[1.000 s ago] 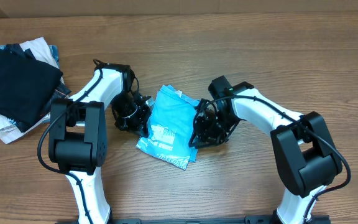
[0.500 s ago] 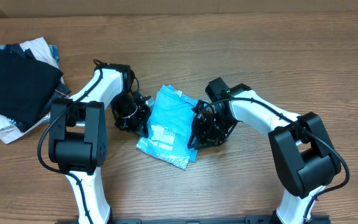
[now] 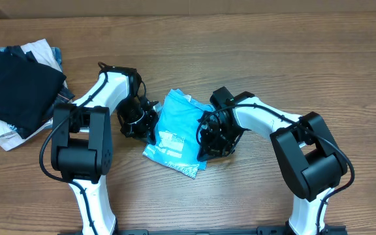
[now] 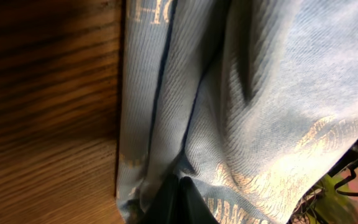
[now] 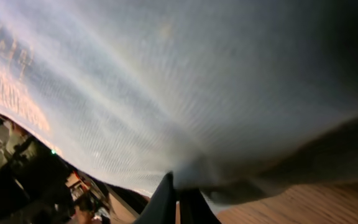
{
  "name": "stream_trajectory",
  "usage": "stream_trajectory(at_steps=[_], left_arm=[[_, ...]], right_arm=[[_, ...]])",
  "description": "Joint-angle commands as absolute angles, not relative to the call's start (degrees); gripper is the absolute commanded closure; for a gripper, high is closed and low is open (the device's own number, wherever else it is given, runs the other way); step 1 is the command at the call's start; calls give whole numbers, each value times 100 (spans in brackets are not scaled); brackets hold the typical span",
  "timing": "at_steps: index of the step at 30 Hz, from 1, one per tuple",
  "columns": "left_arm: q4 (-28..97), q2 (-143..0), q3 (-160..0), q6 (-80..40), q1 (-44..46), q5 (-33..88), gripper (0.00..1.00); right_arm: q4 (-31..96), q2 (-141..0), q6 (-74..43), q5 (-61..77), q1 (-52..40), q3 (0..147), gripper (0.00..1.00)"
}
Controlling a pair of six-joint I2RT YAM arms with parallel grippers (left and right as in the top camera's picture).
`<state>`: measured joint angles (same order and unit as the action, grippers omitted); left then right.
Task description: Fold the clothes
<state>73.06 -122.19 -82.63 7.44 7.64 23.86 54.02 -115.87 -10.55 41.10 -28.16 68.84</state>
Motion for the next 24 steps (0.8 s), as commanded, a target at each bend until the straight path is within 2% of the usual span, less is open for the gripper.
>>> stream_trajectory(at_steps=[1, 4, 6, 24], left_arm=[[7319, -12062, -8221, 469, 751, 2231, 96], [7483, -12062, -8221, -582, 705, 1271, 96], [7529, -12062, -8219, -902, 705, 1100, 96], [7918, -12060, -8103, -1181, 891, 1229, 96]], right_arm=[[5454, -11596, -1070, 4112, -2722, 6864, 96], [5636, -11596, -1070, 3905, -2558, 6864, 96], [5728, -11596, -1068, 3739, -2530, 6864, 96], [5992, -11596, -1066, 3044, -2528, 6864, 96]])
